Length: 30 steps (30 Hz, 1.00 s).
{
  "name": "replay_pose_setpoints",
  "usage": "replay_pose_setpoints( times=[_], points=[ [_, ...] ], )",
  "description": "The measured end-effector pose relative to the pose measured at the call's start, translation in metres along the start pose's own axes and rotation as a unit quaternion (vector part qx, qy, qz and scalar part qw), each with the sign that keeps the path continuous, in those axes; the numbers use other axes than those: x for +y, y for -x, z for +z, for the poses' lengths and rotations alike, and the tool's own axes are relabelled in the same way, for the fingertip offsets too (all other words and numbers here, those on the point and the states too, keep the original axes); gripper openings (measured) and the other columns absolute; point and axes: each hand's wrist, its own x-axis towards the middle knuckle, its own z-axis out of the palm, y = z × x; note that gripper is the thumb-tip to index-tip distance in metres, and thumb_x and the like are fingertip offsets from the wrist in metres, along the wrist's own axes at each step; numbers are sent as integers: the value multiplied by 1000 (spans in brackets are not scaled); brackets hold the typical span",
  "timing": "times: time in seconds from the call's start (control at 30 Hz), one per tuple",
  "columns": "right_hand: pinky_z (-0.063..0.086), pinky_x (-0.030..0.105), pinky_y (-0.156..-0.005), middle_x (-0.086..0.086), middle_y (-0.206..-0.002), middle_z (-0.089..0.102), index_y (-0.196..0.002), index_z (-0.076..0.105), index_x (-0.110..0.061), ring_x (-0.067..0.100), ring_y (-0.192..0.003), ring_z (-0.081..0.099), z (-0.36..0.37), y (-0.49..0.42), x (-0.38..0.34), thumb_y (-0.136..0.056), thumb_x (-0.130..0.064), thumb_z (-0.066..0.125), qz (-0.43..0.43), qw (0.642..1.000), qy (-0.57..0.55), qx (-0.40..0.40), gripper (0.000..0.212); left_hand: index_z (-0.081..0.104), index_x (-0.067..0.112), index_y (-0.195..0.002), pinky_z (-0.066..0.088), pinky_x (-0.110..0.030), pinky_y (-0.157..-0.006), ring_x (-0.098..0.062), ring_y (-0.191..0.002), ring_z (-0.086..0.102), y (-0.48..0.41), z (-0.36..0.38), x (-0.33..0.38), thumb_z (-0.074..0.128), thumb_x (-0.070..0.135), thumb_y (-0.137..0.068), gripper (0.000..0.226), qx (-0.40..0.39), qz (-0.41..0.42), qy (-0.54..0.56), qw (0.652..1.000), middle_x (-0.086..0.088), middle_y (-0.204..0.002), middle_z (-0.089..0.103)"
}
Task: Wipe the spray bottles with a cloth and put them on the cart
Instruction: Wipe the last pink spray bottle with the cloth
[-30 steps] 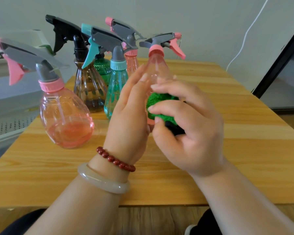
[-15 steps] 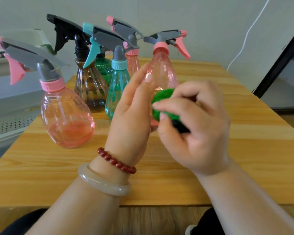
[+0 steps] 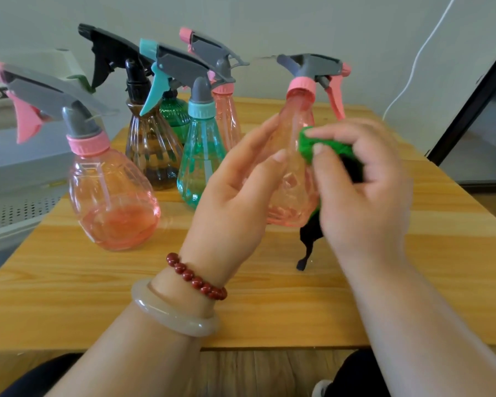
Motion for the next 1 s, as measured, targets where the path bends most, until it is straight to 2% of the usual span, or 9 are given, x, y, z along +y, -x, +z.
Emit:
replay_pose_setpoints(
  times=[0.1,0.2,0.27,0.37,0.43,0.6,0.67,0.83,1.0],
  points=[
    [52,36,-82,-3,-91,67,-88,68,-26,15,-90,64,1,-3,-1,-86,-11,57,146,986,-74,27,19,61,42,-124,54,-48,-95,-17,-113,66,2,1,1,54,31,-90,37,1,4,13,1000,5,-125,68],
    [46,27,-83,3,-89,61,-88,68,-13,15,-91,60,2,2,-13,-83,-2,57,-44,998,-8,-44,16,64,48,-117,53,-61,-92,-34,-107,66,1,-2,1,55,33,-87,35,20,-1,31,999,-5,-119,70],
    [45,26,-83,5,-89,60,-91,69,-9,18,-90,59,1,4,-15,-83,-2,58,-110,991,15,-81,15,62,47,-122,52,-59,-95,-28,-113,65,0,-5,0,56,36,-86,38,17,0,24,1000,-2,-126,67],
    [47,24,-77,-1,-88,65,-88,69,-19,9,-85,61,3,0,-4,-87,-5,58,73,996,-51,-1,18,62,47,-124,50,-55,-100,-21,-123,61,0,-4,1,57,37,-88,37,11,2,14,1000,8,-133,63],
    [47,29,-69,-6,-83,67,-83,69,-27,11,-77,61,7,-2,-3,-87,-10,56,229,961,-150,26,22,65,48,-118,46,-57,-103,-24,-127,58,0,-3,-1,59,42,-83,37,11,-7,28,1000,8,-135,62],
    [46,27,-82,1,-90,58,-90,65,-15,16,-91,59,3,5,-14,-83,-3,55,-59,994,-36,-89,17,61,44,-127,49,-57,-99,-24,-124,60,-4,-10,-2,56,41,-84,43,16,-18,33,999,6,-134,63],
    [44,25,-83,2,-90,58,-92,66,-14,16,-90,58,2,4,-10,-85,-4,56,-89,992,-8,-90,16,62,46,-125,46,-56,-103,-23,-128,57,-5,-10,-3,57,46,-78,47,21,-22,25,999,8,-136,62],
    [48,28,-71,-11,-83,66,-86,66,-28,10,-78,61,11,3,-8,-88,-14,54,245,957,-155,23,18,63,42,-123,51,-56,-99,-24,-118,65,0,0,-2,56,33,-89,36,36,-46,76,995,5,-128,67],
    [46,14,-81,-20,-107,64,-112,59,-16,-3,-96,61,14,16,-19,-90,-12,59,130,982,-111,-77,22,55,28,-137,57,-48,-91,-18,-108,70,-1,1,5,43,19,-103,37,65,-49,147,986,5,-118,72]
  ],
)
